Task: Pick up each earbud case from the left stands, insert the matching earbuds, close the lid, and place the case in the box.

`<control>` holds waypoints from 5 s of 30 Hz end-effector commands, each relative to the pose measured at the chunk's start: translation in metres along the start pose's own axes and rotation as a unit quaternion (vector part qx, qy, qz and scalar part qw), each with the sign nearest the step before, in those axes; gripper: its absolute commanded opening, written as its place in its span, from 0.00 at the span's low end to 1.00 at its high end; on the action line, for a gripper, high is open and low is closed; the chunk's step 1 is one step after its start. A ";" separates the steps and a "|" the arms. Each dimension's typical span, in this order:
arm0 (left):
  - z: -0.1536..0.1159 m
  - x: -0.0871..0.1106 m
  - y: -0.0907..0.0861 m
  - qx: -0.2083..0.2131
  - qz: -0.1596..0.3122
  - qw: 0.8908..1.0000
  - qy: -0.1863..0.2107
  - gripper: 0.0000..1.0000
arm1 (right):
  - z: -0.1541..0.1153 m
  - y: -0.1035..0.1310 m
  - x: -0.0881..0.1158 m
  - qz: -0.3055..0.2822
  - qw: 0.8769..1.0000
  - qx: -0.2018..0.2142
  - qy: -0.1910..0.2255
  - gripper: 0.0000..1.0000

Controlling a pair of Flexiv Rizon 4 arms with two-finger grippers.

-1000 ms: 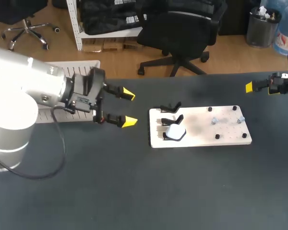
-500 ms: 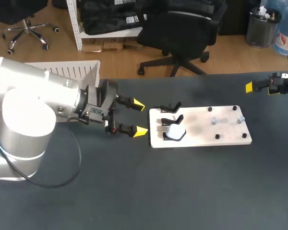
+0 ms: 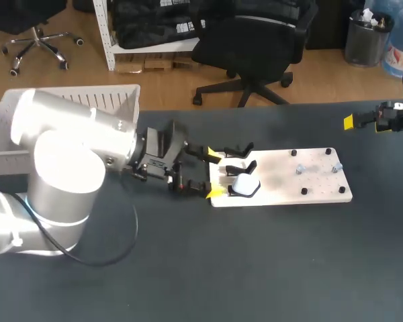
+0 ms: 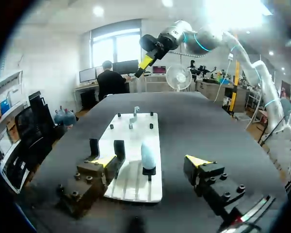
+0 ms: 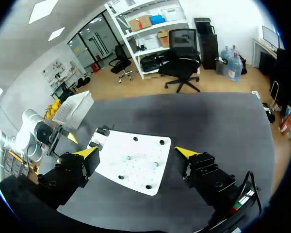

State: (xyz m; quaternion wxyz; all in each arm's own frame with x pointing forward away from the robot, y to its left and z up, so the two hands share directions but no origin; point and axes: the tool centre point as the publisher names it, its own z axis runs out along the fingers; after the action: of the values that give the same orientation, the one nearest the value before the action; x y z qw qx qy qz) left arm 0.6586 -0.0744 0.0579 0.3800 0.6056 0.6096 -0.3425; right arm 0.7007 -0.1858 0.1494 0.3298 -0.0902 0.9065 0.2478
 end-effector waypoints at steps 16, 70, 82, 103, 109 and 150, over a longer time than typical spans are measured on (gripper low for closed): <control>0.027 0.013 0.008 0.036 -0.013 0.999 0.014 0.62 | 0.000 0.000 0.000 0.000 1.000 0.000 0.001 1.00; 0.053 0.016 0.003 0.075 -0.031 0.997 -0.003 0.47 | 0.000 0.000 0.000 0.000 1.000 0.000 0.001 1.00; 0.055 0.014 0.001 0.079 -0.031 0.996 -0.005 0.45 | 0.000 0.000 0.000 0.000 1.000 0.000 0.001 1.00; 0.059 0.014 -0.002 0.080 -0.028 0.996 -0.009 0.31 | 0.000 0.000 0.000 0.000 1.000 0.000 0.001 1.00; 0.060 0.014 -0.005 0.079 -0.025 0.997 -0.007 0.28 | 0.000 0.000 0.000 0.000 1.000 0.000 0.001 1.00; 0.004 -0.082 -0.004 0.019 -0.016 0.984 -0.178 0.00 | 0.000 0.000 0.000 0.000 1.000 0.000 0.001 1.00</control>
State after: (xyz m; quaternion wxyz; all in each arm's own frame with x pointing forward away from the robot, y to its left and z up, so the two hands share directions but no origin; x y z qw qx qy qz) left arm 0.6555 -0.1173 0.1280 0.4567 0.5385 0.5306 -0.4689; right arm 0.7007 -0.1858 0.1494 0.3297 -0.0901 0.9065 0.2479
